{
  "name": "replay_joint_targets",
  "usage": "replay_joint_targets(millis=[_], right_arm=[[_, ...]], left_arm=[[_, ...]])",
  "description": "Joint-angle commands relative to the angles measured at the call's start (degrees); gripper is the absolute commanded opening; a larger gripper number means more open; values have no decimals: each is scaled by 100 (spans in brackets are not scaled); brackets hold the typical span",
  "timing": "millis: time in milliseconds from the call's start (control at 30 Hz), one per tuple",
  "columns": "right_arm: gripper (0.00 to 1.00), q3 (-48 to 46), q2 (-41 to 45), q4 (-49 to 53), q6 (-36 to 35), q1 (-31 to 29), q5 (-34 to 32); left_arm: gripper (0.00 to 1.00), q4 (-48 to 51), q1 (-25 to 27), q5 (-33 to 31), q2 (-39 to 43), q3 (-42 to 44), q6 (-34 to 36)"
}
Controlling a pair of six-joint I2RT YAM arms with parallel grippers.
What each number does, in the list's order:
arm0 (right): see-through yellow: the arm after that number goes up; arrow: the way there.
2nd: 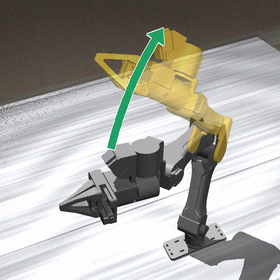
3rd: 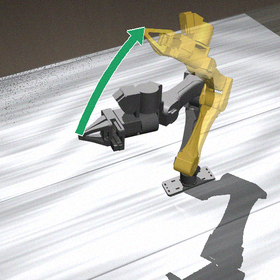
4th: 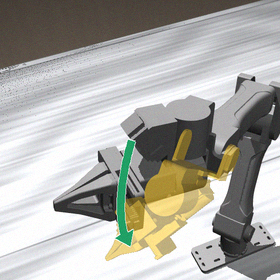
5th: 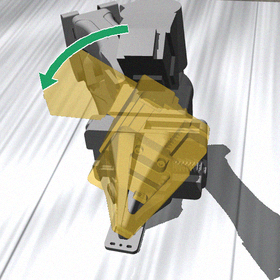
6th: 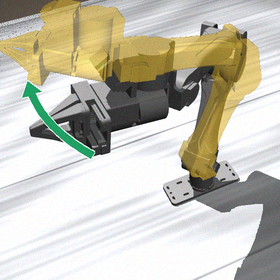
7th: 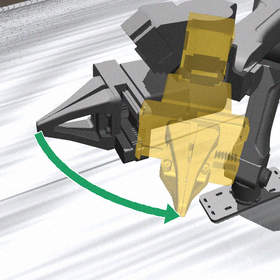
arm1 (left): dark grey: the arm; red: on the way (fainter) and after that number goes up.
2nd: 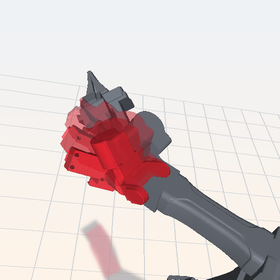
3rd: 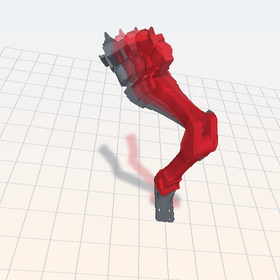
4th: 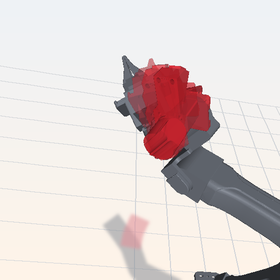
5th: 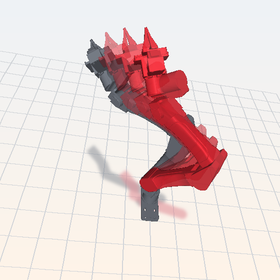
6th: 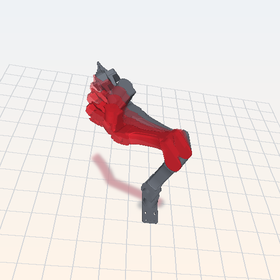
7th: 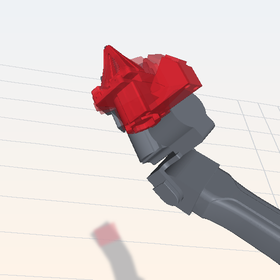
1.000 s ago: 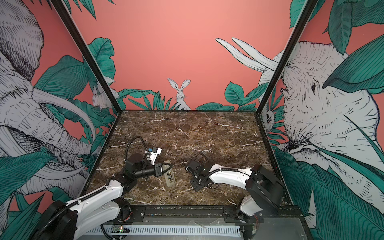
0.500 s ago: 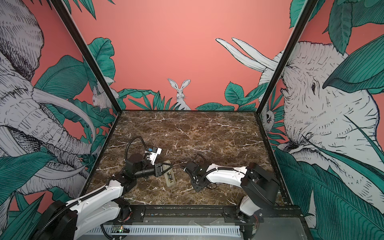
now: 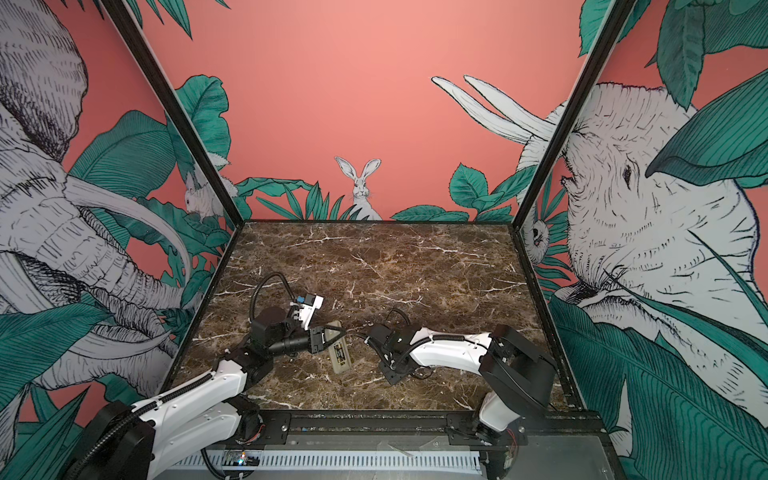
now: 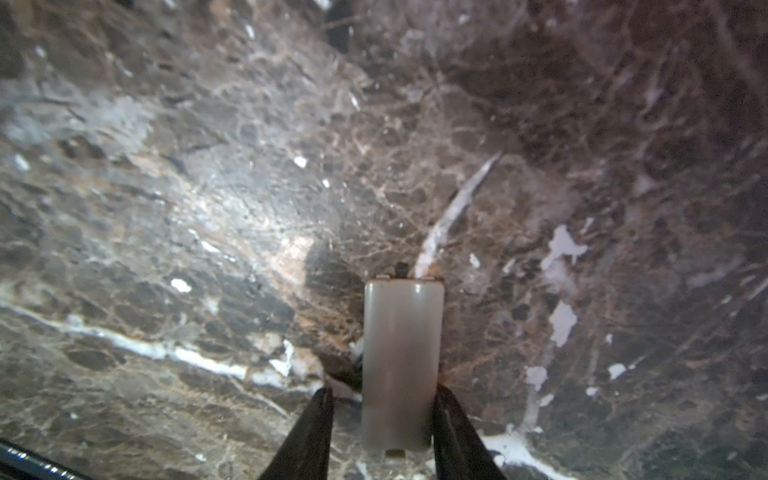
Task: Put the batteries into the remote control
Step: 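Lift the grey cover with the right gripper toward the remote, then lower the cover onto the remote's battery compartment with the right gripper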
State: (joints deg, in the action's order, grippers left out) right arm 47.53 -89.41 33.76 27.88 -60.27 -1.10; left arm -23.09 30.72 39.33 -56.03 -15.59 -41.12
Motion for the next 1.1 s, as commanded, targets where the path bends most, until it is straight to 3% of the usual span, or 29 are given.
replay_joint_targets(millis=[0, 300, 700, 1067], right_arm=[[37, -86, 90, 258, 84, -39, -158], [28, -104, 186, 146, 16, -42, -200], [15, -245, 771, -254, -208, -203, -286], [13, 79, 1756, -787, 325, -812, -728]], left_arm=[[0, -267, 11, -13, 19, 48, -88], [0, -408, 26, -39, -16, 47, -196], [0, -1300, 74, -362, -330, 232, -752], [0, -1542, 79, -808, -430, 136, -966]])
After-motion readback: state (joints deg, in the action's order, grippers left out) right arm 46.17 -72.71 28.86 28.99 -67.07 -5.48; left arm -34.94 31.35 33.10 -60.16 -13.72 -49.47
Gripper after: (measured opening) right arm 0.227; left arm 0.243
